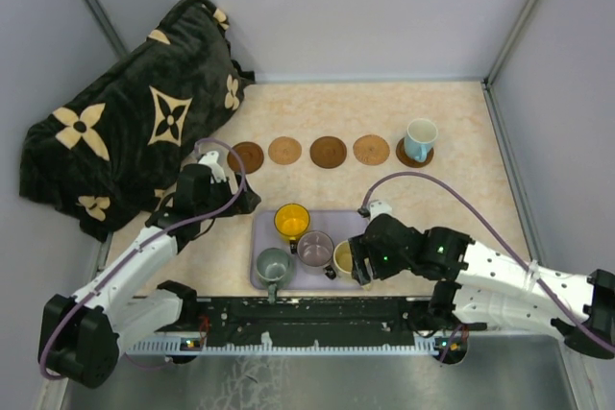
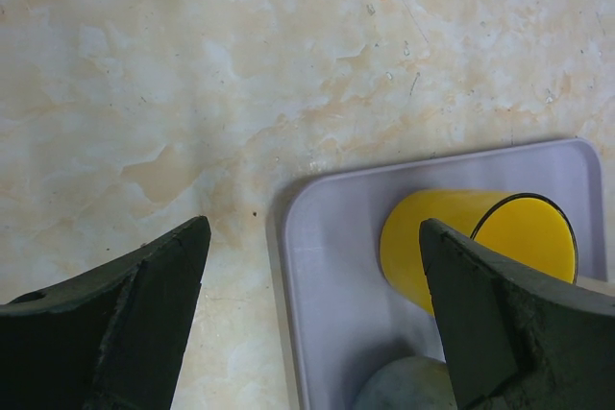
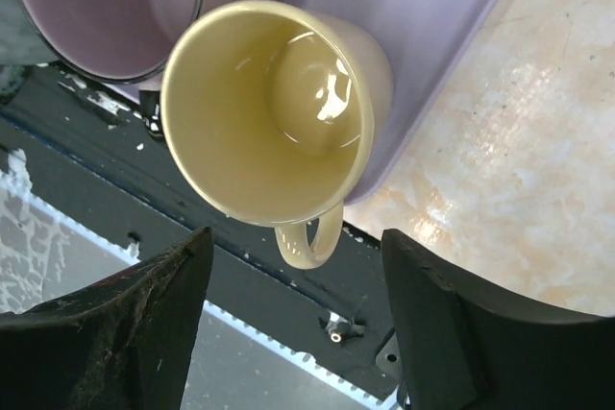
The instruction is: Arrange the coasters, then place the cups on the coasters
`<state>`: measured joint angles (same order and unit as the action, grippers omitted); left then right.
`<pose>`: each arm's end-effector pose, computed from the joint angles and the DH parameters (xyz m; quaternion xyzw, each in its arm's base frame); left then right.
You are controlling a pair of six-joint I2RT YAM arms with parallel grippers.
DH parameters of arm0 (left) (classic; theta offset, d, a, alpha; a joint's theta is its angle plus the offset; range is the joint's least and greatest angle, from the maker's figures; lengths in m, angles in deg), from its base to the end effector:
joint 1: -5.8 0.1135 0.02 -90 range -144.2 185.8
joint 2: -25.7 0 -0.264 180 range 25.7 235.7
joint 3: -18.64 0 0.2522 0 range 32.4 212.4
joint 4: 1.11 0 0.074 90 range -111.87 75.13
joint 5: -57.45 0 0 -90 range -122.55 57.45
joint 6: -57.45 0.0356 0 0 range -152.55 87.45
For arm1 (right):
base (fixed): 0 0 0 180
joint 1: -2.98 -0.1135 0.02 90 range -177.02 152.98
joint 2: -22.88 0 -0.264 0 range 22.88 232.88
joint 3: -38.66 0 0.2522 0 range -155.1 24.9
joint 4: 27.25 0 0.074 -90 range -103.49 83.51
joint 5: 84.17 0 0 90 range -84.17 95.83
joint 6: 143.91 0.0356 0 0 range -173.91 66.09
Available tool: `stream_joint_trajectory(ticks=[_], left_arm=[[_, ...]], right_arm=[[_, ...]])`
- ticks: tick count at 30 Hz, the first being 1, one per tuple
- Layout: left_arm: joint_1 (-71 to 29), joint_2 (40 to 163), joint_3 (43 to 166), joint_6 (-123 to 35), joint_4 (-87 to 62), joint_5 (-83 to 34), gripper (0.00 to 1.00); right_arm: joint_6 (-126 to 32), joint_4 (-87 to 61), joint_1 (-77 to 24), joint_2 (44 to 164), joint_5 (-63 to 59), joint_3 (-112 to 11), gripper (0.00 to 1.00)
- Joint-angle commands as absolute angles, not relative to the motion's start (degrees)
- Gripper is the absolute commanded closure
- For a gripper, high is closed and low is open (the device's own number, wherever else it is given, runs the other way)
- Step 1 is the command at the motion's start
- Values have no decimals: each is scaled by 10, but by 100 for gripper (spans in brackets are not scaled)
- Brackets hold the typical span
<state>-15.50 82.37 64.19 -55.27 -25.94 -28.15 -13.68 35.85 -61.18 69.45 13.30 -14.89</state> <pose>0.1956 -0.0792 0.2212 0.0064 0.8903 -0.2019 0.4081 0.0694 0.1328 0.2451 -0.1793 0.9378 0.1915 0.2275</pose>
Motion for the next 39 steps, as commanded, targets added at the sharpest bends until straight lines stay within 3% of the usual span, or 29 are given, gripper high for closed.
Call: stream_joint_trajectory(ticks=[1,15,29,39], left_arm=[[-158,802,634,-558,-264,-275,4],[-158,801,632,-560,-263,-273,4],[-158,802,626,-561,-260,-270,4],[-158,802,620,-563,-253,-267,4]], right_arm=[[-123,343,-620,699,129,-145,29],[-116,301,-638,779,137,-114,33],[-107,288,-648,812,168,-115,59],[-95,282,-654,843,193,-119,67]])
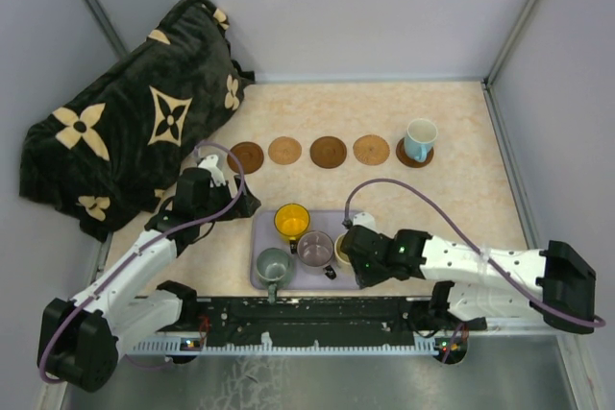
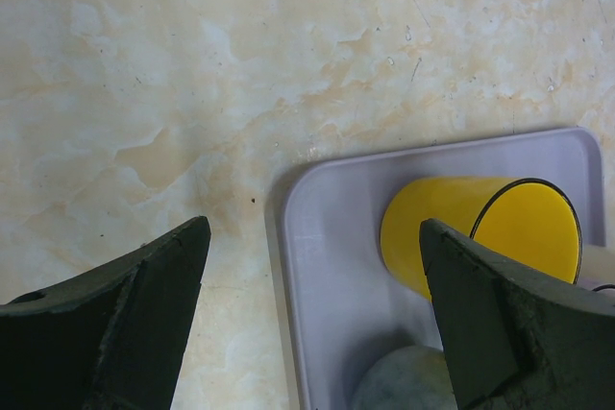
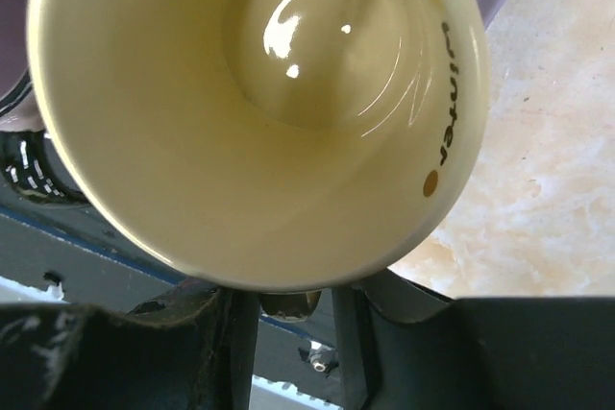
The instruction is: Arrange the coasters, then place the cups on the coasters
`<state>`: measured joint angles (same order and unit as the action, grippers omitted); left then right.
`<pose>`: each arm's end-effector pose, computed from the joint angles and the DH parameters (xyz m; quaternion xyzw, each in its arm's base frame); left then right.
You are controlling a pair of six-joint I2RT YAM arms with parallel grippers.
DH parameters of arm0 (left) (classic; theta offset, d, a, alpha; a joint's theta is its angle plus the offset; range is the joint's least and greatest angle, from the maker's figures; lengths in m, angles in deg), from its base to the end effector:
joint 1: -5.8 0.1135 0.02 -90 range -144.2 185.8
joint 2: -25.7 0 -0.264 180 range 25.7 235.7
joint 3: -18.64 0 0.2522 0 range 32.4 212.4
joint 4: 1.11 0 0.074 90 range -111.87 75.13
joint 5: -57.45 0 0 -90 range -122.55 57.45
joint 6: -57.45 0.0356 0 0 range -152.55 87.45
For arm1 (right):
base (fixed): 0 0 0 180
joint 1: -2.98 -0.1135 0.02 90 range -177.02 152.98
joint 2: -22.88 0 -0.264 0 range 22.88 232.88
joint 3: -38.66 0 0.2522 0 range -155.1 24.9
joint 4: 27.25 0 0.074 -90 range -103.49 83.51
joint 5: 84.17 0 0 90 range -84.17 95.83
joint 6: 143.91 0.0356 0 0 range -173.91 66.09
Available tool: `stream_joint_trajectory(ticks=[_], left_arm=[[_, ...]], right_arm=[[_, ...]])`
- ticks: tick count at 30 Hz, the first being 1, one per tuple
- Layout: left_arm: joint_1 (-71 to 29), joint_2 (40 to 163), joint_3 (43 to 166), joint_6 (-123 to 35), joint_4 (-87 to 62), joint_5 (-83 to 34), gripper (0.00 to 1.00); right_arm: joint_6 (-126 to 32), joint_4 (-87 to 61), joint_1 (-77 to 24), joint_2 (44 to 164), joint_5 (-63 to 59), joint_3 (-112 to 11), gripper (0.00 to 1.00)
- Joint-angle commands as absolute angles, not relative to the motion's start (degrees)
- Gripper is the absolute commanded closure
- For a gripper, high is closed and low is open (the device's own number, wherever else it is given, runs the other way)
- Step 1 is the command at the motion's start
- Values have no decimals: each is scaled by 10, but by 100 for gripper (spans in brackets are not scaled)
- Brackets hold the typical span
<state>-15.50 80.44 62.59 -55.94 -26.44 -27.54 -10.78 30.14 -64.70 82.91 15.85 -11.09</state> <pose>0.1887 -0.0769 0.2173 0.0036 0.8908 -0.2081 0.4038 0.0732 0.1620 0.1963 -0.1913 0.9586 0.1101 0.1800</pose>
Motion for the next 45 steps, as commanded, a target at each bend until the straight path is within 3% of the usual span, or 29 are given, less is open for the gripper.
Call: stream_joint_trajectory(ticks=[1,12,29,45], left_arm=[[-158,802,620,-563,-253,-266,4],[-157,806,617,-561,-250,-265,4],[-158,813,622,-558,-250,-262,4],[-158,810,622,-559,-255,-267,4]], right_arm=[[-94,283,-655,848,198,-121,67],[-81,302,-671,904,264,-153,57],[-45,264,-678,824,320,-123,58],[-44,234,-678,836,326,-106,66]])
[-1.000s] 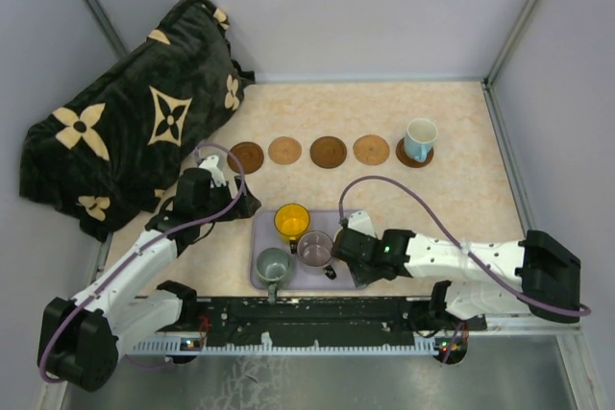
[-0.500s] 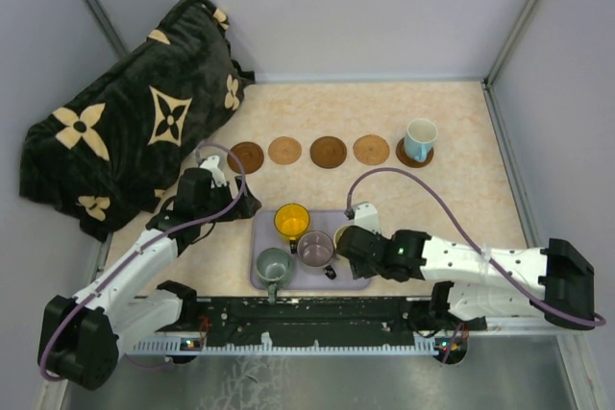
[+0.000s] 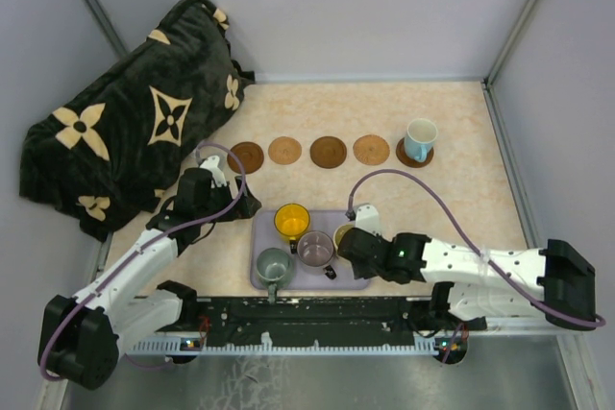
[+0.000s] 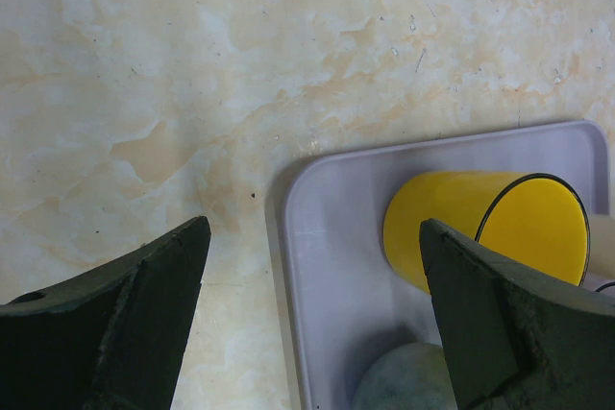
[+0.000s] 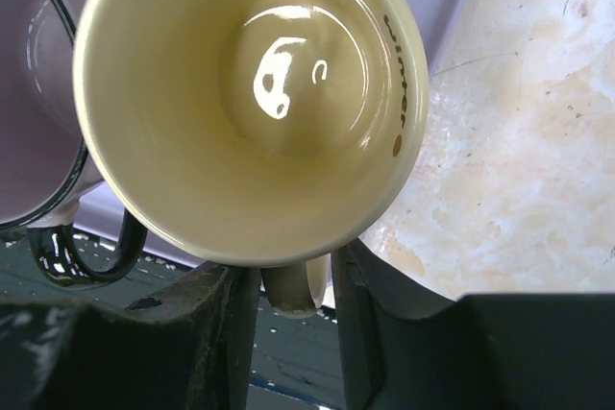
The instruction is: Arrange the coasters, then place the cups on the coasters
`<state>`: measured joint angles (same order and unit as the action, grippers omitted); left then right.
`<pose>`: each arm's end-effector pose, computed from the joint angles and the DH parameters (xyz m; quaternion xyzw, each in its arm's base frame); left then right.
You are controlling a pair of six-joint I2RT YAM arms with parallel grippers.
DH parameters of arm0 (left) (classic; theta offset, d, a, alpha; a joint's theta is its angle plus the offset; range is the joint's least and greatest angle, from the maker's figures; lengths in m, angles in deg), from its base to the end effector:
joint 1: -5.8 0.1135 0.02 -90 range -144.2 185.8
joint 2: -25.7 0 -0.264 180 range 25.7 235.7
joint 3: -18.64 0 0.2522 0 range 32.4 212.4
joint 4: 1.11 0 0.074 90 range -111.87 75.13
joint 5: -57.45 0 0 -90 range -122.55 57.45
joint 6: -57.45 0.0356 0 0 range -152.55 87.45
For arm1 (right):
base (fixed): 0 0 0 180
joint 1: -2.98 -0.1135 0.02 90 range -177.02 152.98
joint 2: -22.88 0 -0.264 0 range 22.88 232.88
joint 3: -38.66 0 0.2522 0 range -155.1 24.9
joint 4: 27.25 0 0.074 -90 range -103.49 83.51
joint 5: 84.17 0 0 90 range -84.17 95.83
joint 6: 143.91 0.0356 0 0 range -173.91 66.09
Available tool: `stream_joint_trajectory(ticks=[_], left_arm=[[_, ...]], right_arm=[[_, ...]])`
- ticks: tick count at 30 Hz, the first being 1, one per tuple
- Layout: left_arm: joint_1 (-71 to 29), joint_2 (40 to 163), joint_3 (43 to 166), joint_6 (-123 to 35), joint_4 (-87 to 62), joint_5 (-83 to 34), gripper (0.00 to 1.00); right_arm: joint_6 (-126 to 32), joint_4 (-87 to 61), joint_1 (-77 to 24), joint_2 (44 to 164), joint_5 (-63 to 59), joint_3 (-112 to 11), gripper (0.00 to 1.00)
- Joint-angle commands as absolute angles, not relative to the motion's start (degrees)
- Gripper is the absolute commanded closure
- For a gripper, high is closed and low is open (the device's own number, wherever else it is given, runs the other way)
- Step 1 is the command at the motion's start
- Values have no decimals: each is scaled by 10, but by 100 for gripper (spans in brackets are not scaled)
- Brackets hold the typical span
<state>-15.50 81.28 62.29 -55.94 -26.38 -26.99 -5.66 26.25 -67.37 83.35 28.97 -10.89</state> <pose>0.1895 -0.0776 0.2130 0.0052 0.8949 -0.2090 0.3942 0.0749 0.1682 0.1992 -0.1395 0.9462 0.0866 0.2789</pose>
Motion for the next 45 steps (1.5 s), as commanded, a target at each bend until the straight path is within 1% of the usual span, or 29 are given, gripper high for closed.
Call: stream_joint_trajectory(ticks=[1,6,7,8,9,15,21,30,33,36,41,45], left_arm=[[-158,810,622,-559,-254,-267,4],[-157,811,621,-561,-252,-266,4],[-158,810,620,-561,-252,-266,4],[-158,810,620,-562,-252,-267,4],[-158,809,619,-562,-252,-267,4],[-158,808,619,-562,-251,-267,4],[-158,807,619,-563,-247,-268,4],[-158,802,624,-565,-244,-270,4],[-157,802,623,-565,-244,-268,4],[-157,801,622,-564,-244,-267,4],[-158,801,623,-562,-243,-267,4],[-158,808,628,-562,-241,-267,4]], right_arm=[[-44,233,-678,839,328,-106,68],[-49,232,-678,858,338,-110,79],[-50,231,-678,861,340,-111,83],[-51,232,-678,864,341,-113,94],[-51,232,-678,865,344,-114,100],[-70,235,-678,872,363,-132,100],[-116,246,-678,876,404,-179,100],[-198,261,-671,904,484,-299,100],[-218,261,-639,921,493,-332,100],[-252,230,-591,928,478,-344,100],[-307,164,-478,944,409,-359,100],[-337,124,-388,988,350,-386,100]])
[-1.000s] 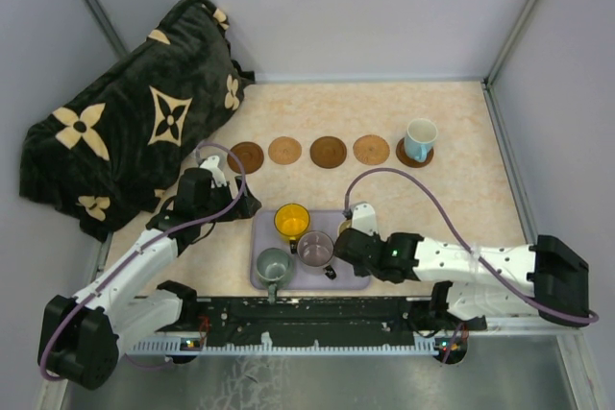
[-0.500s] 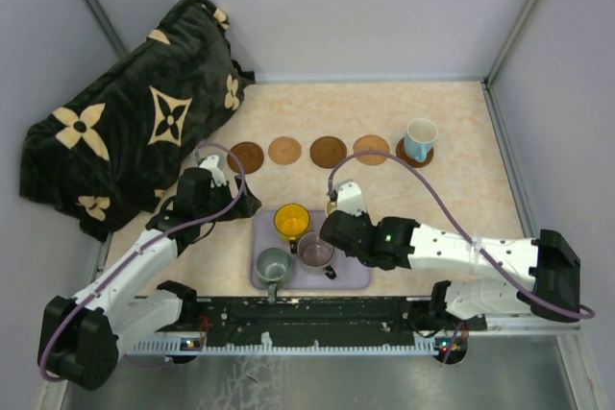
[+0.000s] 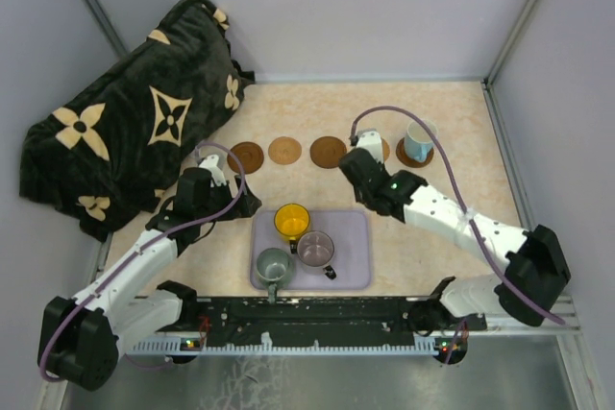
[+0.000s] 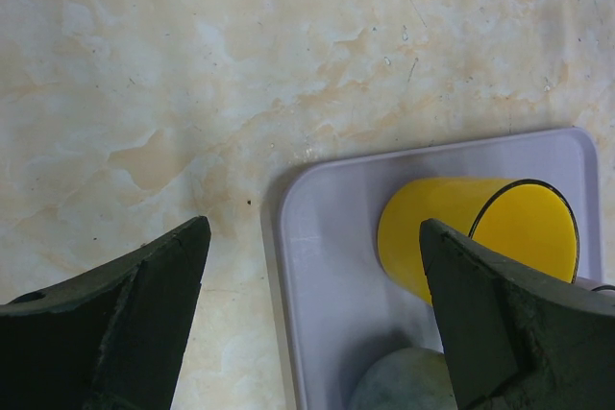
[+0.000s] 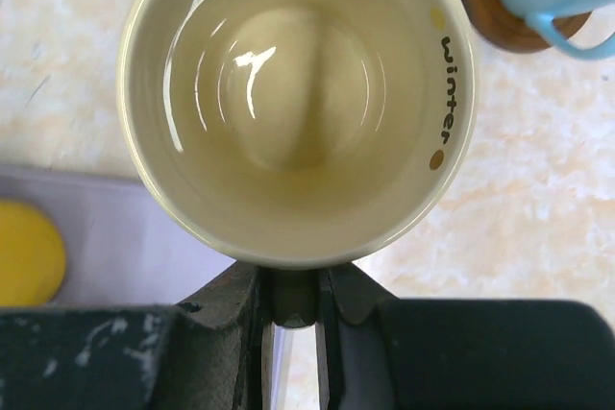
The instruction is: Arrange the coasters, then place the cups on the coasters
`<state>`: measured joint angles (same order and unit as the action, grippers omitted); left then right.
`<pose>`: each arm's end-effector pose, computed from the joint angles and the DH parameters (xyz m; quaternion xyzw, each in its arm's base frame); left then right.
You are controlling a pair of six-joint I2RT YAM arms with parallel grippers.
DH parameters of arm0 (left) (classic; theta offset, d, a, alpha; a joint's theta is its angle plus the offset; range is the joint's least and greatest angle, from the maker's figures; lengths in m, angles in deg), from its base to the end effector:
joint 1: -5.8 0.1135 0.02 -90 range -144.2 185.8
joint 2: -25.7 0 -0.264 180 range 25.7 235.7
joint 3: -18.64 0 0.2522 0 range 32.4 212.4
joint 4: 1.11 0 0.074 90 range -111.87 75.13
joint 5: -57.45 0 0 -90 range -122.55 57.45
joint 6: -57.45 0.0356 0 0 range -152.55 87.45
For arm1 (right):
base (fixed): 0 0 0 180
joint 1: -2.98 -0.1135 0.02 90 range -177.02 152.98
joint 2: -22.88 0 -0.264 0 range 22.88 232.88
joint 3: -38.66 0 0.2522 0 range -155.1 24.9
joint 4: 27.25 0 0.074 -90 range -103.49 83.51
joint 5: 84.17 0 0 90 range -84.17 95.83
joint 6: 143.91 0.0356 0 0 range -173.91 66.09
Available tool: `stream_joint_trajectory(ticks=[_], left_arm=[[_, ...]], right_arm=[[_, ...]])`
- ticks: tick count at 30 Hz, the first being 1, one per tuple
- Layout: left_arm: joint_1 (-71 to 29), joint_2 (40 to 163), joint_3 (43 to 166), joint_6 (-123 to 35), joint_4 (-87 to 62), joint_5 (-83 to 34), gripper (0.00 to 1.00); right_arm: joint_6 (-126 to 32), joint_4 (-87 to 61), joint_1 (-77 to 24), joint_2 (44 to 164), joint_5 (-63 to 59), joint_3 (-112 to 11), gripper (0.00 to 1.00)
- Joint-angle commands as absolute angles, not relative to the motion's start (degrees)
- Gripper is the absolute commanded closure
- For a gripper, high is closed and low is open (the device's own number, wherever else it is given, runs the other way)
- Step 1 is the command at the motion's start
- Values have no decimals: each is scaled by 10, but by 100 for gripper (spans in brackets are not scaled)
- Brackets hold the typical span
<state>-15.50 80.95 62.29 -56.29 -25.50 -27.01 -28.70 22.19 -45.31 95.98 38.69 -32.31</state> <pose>0.1899 -0.0777 0.2154 0.0030 0.8902 -0.2135 0.4025 0.1873 0.1811 0.2753 -0.0900 0.9060 -0.0251 0.4127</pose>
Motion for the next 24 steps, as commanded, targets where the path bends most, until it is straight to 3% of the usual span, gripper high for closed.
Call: stream_joint_trajectory(ticks=[1,11,24], left_arm=[[-158,809,629,-562,-241,-268,4],[-158,830,635,-559,-235,-270,4],[-158,865,644,-553,-221,-269,4]], right_arm=[[-343,118,-371,1001,344,-394,100],[-378,64,-257,1133,293,-479,100],[-390,-6,-216,1228,294,-498,100]])
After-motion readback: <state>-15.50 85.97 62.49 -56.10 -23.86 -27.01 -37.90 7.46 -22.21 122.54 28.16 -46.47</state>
